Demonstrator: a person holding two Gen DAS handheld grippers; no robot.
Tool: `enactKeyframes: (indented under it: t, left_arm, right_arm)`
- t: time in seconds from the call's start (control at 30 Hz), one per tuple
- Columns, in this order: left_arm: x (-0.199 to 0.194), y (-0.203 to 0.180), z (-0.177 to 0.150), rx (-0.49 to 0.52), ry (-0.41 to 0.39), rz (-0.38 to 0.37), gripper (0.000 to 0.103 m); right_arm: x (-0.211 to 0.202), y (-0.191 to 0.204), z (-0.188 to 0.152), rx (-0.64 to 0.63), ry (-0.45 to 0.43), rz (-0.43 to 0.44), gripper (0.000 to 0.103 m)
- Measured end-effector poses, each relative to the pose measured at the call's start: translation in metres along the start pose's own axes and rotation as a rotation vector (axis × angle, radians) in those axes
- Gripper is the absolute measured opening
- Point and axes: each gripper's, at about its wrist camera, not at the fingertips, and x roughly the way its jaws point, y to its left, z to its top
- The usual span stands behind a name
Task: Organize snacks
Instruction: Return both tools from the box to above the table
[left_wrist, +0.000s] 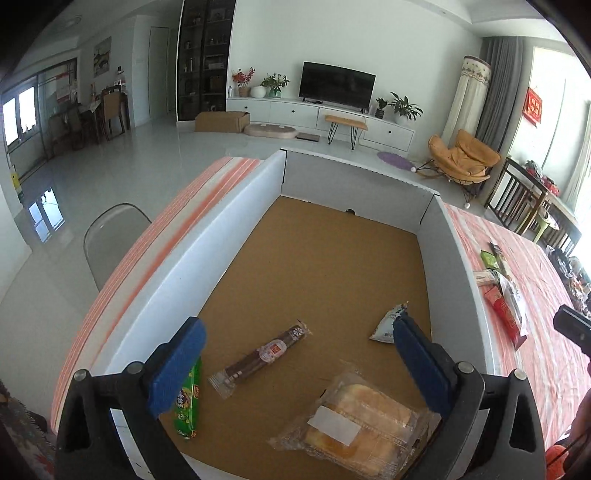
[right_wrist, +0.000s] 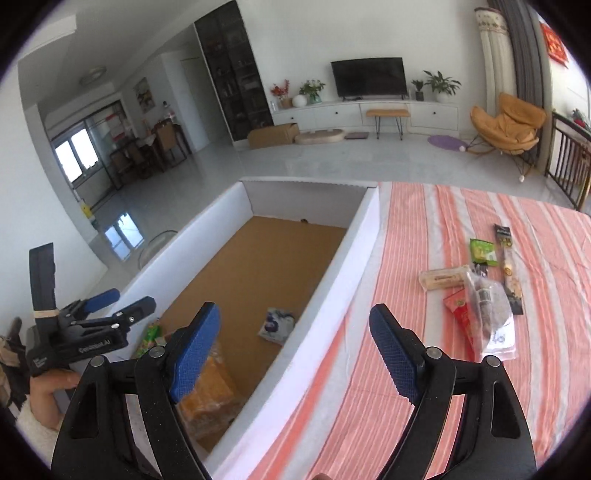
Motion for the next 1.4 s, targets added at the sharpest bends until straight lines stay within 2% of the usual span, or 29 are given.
enactKeyframes:
  t: [0.13,0.23,0.3,0.4,0.47,0.53,0.63,0.77,0.93,1.1,1.17,1.4]
  left_arm:
    - [-0.018,-0.029,-0.011,-0.016,-0.027,-0.080,0.101]
    - [-0.034,-0.068,-0.016,0.041,-0.057,-0.151,0.101]
    - [-0.045,-0.099,-0.021,0.095,-0.061,-0.218,0.101]
    - [-0.058,-0.156,-0.032,0.197,-0.033,-0.332,0.101]
    - [-0.062,-0.195,-0.043,0.276,0.003,-0.403,0.101]
    - [-0.059,-0.232,-0.057,0.340,0.046,-0.450,0.101]
    - [-0.045,-0.280,-0.083,0.403,0.119,-0.485,0.101]
    - [-0.012,-0.319,-0.121,0.466,0.195,-0.433,0.101]
    - [0.036,-0.329,-0.147,0.498,0.217,-0.297,0.101]
    - [0.072,-0.324,-0.151,0.466,0.231,-0.216,0.101]
    - [0.078,-0.323,-0.151,0.466,0.200,-0.190,0.101]
    - [0.095,-0.324,-0.137,0.449,0.197,-0.188,0.103]
  right_arm:
    - [0.001,-0.065,-0.054,0.054,0.040,-0.187,0.086]
    - [-0.002,-0.116,-0.094,0.100,0.078,-0.347,0.085]
    - [-0.009,-0.150,-0.116,0.166,0.086,-0.420,0.085]
    - [-0.024,-0.191,-0.137,0.344,0.060,-0.481,0.085]
    - [-0.038,-0.208,-0.139,0.465,0.010,-0.453,0.085]
    - [-0.046,-0.212,-0.140,0.495,-0.023,-0.485,0.086]
    - [-0.037,-0.216,-0.141,0.511,0.027,-0.506,0.086]
    - [-0.031,-0.214,-0.146,0.467,0.061,-0.552,0.086]
    - [-0.027,-0.213,-0.151,0.445,0.078,-0.565,0.086]
    - [-0.025,-0.211,-0.151,0.430,0.090,-0.577,0.088]
    - [-0.024,-0.211,-0.151,0.423,0.095,-0.583,0.088]
    - [-0.022,-0.207,-0.152,0.406,0.106,-0.599,0.090]
